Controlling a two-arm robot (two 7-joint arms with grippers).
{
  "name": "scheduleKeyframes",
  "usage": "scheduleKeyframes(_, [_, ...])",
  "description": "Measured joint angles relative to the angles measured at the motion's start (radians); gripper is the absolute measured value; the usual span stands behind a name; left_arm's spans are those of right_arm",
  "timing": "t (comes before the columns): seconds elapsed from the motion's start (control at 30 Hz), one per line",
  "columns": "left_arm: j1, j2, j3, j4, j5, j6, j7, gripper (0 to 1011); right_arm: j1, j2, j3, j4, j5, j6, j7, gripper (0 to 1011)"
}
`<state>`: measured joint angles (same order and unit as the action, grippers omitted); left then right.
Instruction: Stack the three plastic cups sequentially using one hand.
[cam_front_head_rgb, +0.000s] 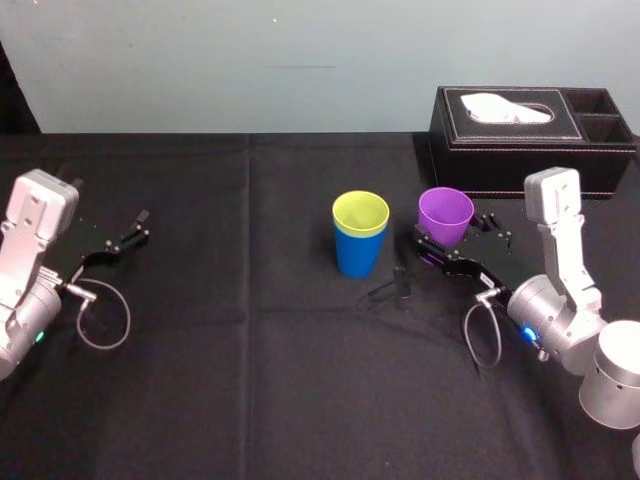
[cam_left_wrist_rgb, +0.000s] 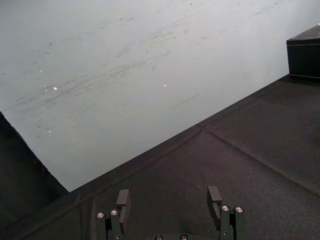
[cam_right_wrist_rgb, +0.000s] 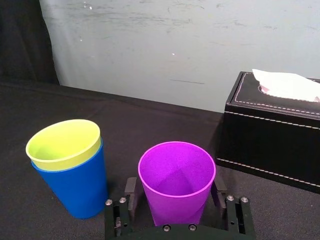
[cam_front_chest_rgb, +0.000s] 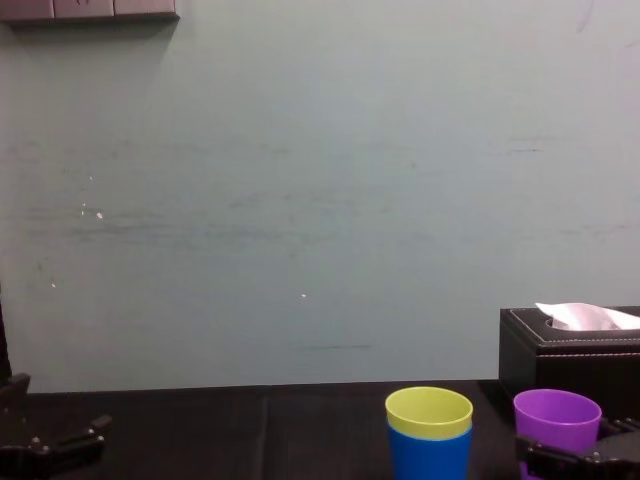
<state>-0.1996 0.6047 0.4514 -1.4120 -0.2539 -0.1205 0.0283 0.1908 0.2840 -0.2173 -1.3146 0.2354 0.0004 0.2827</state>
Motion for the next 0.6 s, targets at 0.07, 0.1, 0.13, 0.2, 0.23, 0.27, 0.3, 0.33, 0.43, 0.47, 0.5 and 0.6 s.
scheduleKeyframes(0.07, [0.0, 0.0, 0.0, 0.0, 0.0, 0.0, 0.0, 1011, 0.0, 0.0, 0.0, 0.0, 0.0, 0.0, 0.0, 899])
scheduleKeyframes(0.1, [0.0, 0.0, 0.0, 0.0, 0.0, 0.0, 0.0, 1011, -0.001, 0.0, 0.0, -0.001, 0.0, 0.0, 0.0, 885])
scheduleKeyframes(0.13, [0.0, 0.0, 0.0, 0.0, 0.0, 0.0, 0.0, 1011, -0.001, 0.0, 0.0, -0.001, 0.0, 0.0, 0.0, 852])
scheduleKeyframes(0.2, [0.0, 0.0, 0.0, 0.0, 0.0, 0.0, 0.0, 1011, -0.001, 0.0, 0.0, -0.002, 0.0, 0.0, 0.0, 790])
scheduleKeyframes(0.23, [0.0, 0.0, 0.0, 0.0, 0.0, 0.0, 0.0, 1012, -0.001, 0.001, 0.0, -0.002, 0.0, 0.0, 0.0, 790])
scheduleKeyframes(0.27, [0.0, 0.0, 0.0, 0.0, 0.0, 0.0, 0.0, 1011, -0.001, 0.001, 0.0, -0.002, 0.0, 0.0, 0.0, 771])
scheduleKeyframes(0.3, [0.0, 0.0, 0.0, 0.0, 0.0, 0.0, 0.0, 1011, -0.001, 0.001, 0.0, -0.002, 0.0, 0.0, 0.0, 764])
scheduleKeyframes(0.33, [0.0, 0.0, 0.0, 0.0, 0.0, 0.0, 0.0, 1011, -0.001, 0.001, 0.0, -0.002, 0.0, 0.0, 0.0, 752])
scheduleKeyframes(0.43, [0.0, 0.0, 0.0, 0.0, 0.0, 0.0, 0.0, 1011, -0.001, 0.001, 0.0, -0.002, 0.0, 0.0, 0.0, 735])
scheduleKeyframes(0.47, [0.0, 0.0, 0.0, 0.0, 0.0, 0.0, 0.0, 1011, -0.001, 0.001, 0.0, -0.002, 0.0, 0.0, 0.0, 734])
scheduleKeyframes(0.5, [0.0, 0.0, 0.0, 0.0, 0.0, 0.0, 0.0, 1011, -0.002, 0.001, 0.0, -0.002, 0.0, 0.0, 0.0, 732])
scheduleKeyframes(0.6, [0.0, 0.0, 0.0, 0.0, 0.0, 0.0, 0.0, 1011, -0.007, 0.006, 0.002, -0.013, 0.001, -0.003, 0.005, 721])
